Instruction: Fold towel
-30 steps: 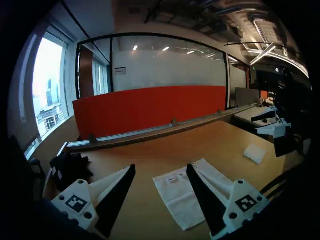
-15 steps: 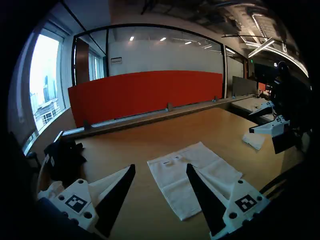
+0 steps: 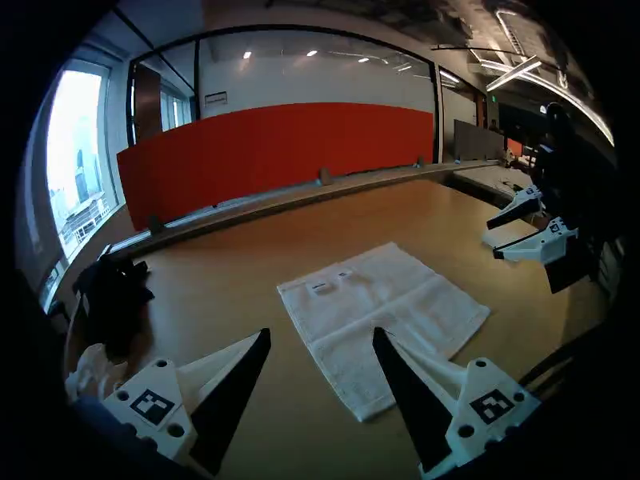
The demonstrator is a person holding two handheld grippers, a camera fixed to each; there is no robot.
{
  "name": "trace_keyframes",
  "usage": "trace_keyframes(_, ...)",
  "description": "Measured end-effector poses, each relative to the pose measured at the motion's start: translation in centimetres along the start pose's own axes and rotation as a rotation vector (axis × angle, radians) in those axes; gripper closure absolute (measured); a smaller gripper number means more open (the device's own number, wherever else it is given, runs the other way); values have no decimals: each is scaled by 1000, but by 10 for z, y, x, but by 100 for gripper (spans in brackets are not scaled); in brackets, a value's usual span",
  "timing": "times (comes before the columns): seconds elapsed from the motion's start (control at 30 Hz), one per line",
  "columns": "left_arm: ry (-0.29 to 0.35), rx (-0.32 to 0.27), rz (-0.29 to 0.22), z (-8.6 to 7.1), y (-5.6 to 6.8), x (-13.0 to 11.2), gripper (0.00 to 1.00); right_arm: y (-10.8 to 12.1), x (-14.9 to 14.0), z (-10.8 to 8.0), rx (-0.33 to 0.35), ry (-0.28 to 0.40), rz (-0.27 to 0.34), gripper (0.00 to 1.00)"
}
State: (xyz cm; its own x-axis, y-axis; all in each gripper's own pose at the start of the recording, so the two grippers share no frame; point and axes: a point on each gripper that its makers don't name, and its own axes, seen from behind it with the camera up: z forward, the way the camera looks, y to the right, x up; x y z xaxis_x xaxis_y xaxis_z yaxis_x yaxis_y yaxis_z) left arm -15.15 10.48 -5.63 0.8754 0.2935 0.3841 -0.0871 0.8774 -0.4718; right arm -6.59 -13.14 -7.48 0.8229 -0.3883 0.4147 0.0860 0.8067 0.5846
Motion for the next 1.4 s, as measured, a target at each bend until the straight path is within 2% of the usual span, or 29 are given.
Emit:
trace_keyframes(0.4, -108, -58, 19, 24, 21, -47, 6, -15, -47, 22, 39, -92, -5, 0)
trace_keyframes(0.7, -183, -101, 43, 37, 33, -76, 5, -23, -77, 30, 66, -160, -29, 0)
trace_keyframes(1.0, -271, -132, 52, 42, 40, -106, 6, -26, -106, 33, 95, -229, -47, 0)
trace_keyframes(1.4, -323, -175, 64, 44, 50, -123, 6, -30, -119, 35, 134, -269, -54, 0)
